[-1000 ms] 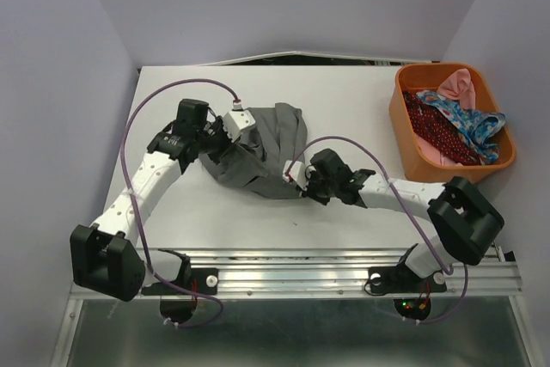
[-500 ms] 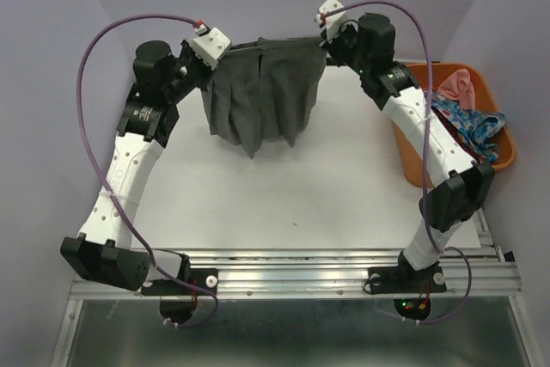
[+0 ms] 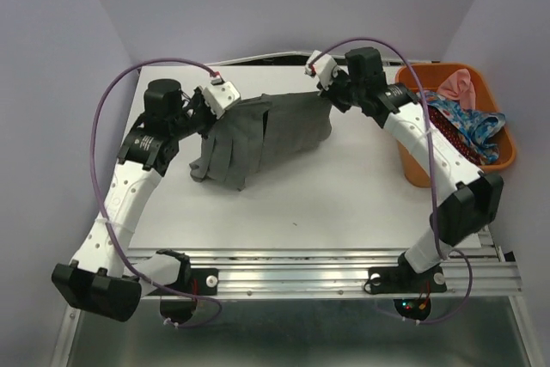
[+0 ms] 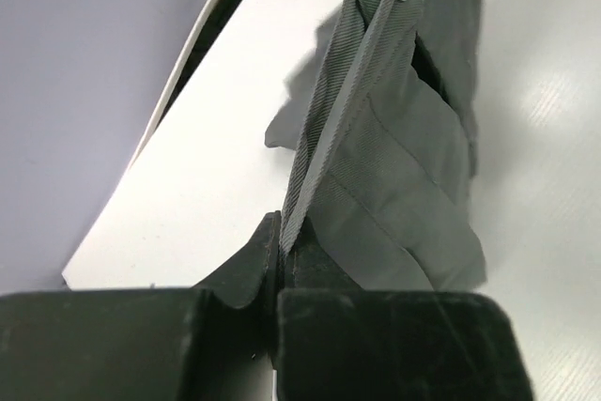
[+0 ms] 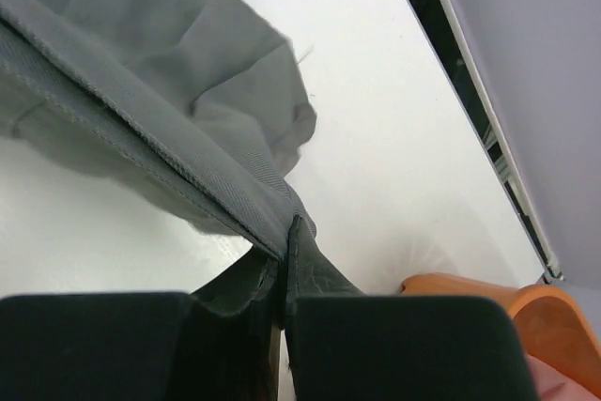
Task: Fold and stack the skirts
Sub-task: Flatten the skirt out
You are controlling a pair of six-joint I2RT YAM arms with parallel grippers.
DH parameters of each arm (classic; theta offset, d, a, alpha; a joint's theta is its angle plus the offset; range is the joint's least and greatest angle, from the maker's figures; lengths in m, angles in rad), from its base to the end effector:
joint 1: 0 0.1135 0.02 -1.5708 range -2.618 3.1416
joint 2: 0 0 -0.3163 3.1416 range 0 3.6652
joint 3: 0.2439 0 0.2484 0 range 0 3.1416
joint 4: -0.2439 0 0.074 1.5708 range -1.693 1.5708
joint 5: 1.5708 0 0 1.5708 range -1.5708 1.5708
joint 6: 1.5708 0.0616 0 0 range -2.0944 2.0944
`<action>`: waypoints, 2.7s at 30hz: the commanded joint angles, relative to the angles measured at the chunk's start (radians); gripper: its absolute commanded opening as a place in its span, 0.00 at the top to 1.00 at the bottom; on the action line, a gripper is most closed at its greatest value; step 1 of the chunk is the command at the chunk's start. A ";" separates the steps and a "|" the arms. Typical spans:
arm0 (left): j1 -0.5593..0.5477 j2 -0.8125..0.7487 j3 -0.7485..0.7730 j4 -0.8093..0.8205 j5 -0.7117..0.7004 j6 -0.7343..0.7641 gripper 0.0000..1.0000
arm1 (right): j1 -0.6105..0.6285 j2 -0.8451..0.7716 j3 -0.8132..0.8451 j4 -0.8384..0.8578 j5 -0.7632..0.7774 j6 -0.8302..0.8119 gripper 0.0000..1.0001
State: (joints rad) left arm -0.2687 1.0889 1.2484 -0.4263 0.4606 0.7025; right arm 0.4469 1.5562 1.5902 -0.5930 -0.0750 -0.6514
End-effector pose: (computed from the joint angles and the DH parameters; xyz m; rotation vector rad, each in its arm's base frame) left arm 0.2111 -0.0865 0.4572 1.1141 1.4274 -0.1153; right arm 0.3308 0.1637 0.4261 -1.1484 1.7919 -0.0409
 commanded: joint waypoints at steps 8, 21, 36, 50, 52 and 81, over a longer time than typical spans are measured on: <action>0.078 0.407 0.345 0.297 -0.293 -0.178 1.00 | -0.069 0.450 0.618 0.113 0.271 0.018 0.99; 0.203 0.545 0.644 0.437 -0.113 -0.177 1.00 | -0.100 0.414 0.668 0.493 0.270 0.024 0.99; 0.166 -0.184 -0.561 0.093 0.179 0.424 0.40 | -0.010 -0.333 -0.774 0.273 -0.201 -0.245 0.11; 0.161 -0.220 -0.433 0.095 0.138 0.041 0.16 | 0.001 -0.176 -0.480 0.160 -0.214 0.093 0.07; 0.158 -0.066 -0.377 0.127 0.096 -0.049 0.27 | 0.001 -0.058 -0.360 0.159 -0.186 0.150 0.10; 0.082 1.402 1.098 -0.210 -0.165 -0.416 0.56 | 0.346 0.251 -0.353 0.012 -0.564 0.433 0.37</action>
State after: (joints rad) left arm -0.1833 2.3890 2.0342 -0.5220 0.3264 0.2749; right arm 0.7731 1.7844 1.1248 -0.5316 -0.3828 -0.3782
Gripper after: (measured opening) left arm 0.388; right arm 0.590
